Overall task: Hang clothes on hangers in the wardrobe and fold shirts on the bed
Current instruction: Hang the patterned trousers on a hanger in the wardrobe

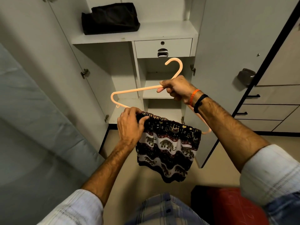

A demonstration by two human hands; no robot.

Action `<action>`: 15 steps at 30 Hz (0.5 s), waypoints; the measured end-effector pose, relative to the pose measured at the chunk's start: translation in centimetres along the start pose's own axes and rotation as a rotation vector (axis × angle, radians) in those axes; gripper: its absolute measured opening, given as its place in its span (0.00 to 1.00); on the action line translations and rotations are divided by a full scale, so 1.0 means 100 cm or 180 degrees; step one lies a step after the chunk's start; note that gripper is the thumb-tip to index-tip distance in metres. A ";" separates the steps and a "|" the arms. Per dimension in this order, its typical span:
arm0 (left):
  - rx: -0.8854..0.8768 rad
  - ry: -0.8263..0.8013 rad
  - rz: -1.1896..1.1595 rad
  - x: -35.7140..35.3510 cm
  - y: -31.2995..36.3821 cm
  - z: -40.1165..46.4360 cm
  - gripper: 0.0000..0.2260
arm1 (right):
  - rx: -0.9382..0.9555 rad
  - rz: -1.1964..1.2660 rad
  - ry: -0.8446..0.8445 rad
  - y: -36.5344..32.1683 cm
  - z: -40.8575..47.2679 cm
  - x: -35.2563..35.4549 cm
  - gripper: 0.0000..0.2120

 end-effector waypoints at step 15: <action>0.1380 -0.0055 -0.1192 -0.012 -0.034 0.001 0.09 | 0.0038 -0.0042 0.0106 -0.006 -0.004 -0.002 0.14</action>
Point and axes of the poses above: each hand's wrist, its own z-axis towards the middle knuckle, its own x-axis out of the back of the hand, y = z × x, the point moved 6 cm from there along z, towards the middle knuckle, and after that the axes turned 7 degrees about -z, right-handed, at the moved point
